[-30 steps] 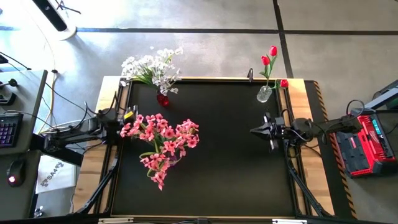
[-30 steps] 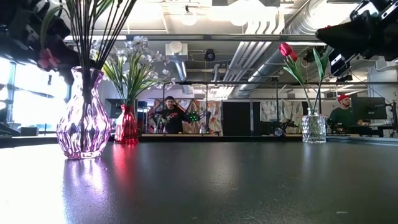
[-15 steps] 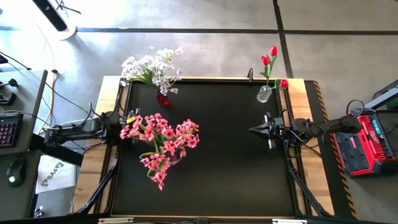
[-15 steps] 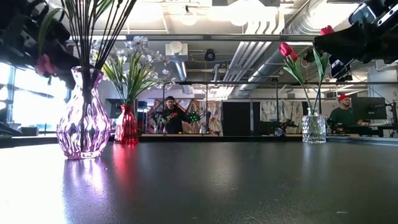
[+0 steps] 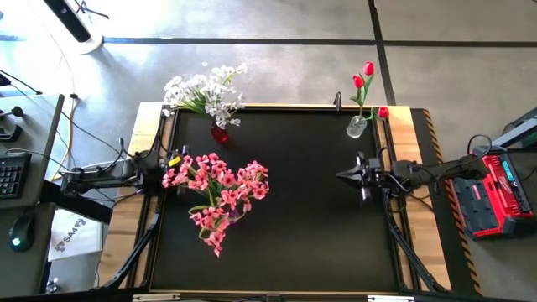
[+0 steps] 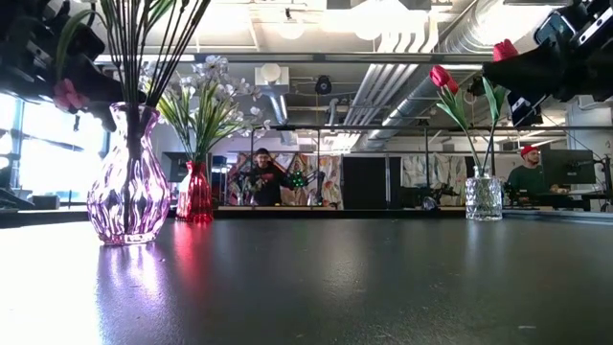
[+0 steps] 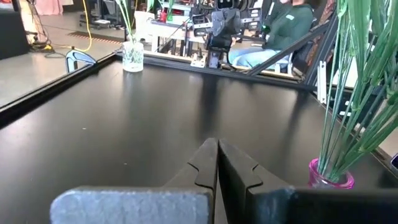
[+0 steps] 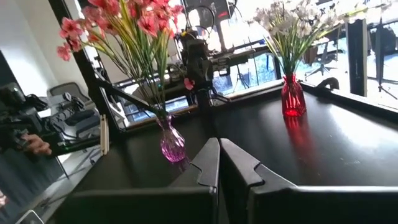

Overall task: Sort flowers into vase by color
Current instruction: Return to Home Position

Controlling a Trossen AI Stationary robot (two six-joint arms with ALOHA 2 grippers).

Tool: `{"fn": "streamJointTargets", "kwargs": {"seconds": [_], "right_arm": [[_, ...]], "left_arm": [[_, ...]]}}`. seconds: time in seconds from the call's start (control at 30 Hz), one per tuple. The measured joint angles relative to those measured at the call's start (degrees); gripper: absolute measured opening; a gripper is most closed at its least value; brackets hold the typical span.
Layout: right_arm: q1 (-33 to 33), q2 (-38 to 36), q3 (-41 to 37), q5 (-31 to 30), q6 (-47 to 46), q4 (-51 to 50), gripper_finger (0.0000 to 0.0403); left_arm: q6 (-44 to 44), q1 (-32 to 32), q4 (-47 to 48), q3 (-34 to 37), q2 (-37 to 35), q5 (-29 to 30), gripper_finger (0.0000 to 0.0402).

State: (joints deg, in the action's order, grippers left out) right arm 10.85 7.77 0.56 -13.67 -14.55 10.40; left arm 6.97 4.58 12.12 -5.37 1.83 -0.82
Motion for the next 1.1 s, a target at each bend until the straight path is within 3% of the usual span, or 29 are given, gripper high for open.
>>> {"fn": "streamJointTargets", "kwargs": {"seconds": [0.63,1.1], "right_arm": [[0.0,0.04,-0.02,-0.26,-2.09,-6.81,0.0],[0.0,0.04,-0.04,-0.26,-1.51,-7.33,0.0]], "left_arm": [[10.57,0.0,0.07,0.0,0.0,-0.3,0.0],[10.9,0.0,0.09,0.0,0.0,-0.22,0.0]]}}
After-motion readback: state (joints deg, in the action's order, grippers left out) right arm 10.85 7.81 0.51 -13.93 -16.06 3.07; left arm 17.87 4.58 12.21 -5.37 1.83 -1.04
